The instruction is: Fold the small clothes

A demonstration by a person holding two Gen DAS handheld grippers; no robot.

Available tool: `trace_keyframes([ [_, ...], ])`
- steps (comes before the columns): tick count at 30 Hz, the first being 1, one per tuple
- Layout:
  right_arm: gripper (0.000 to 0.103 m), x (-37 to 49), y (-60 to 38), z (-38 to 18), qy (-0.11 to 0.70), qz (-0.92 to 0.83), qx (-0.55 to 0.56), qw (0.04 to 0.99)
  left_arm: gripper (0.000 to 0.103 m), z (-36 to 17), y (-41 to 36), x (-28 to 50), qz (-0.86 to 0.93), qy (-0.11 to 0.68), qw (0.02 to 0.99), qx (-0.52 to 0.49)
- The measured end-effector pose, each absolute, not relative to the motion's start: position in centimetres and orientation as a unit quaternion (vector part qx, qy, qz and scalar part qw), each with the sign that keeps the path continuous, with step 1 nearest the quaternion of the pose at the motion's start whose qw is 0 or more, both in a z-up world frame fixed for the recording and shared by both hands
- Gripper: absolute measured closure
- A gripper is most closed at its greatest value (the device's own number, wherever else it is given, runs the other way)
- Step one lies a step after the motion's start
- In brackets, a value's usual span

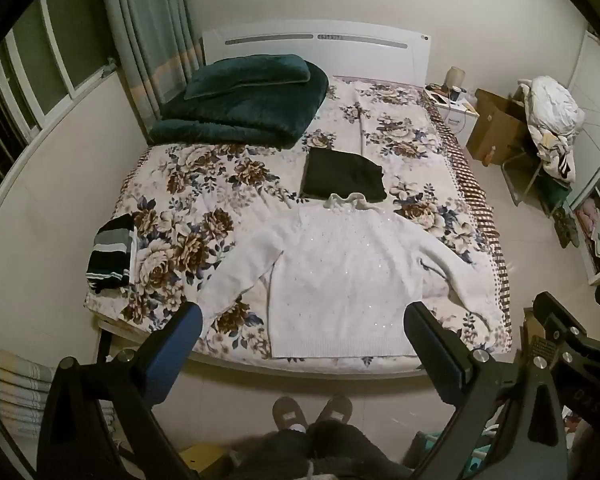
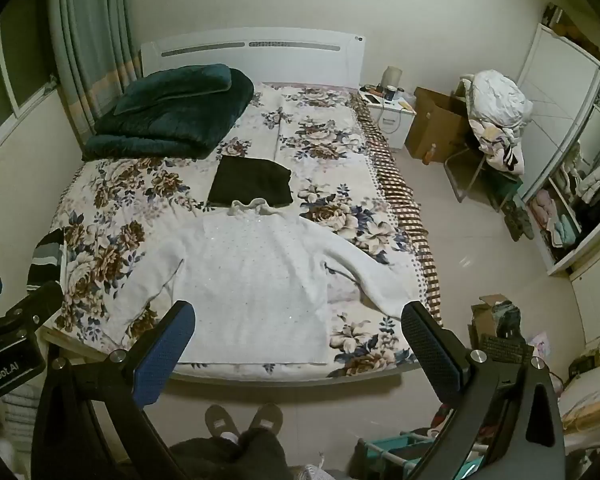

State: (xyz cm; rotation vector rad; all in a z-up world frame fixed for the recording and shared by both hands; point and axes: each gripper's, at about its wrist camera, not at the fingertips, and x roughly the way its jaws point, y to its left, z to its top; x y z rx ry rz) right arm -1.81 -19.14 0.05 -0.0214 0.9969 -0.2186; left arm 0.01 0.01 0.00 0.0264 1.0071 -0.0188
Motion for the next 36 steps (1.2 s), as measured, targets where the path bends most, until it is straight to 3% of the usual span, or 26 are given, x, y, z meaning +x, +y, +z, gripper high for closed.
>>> trace_keyframes([
  [36,0.0,-1.5,-18.4,0.9,0.472,-0.104,-0.012,0.876,0.0,1.6,-0.5,0.7,-0.012,0.474,0.881,0.006],
])
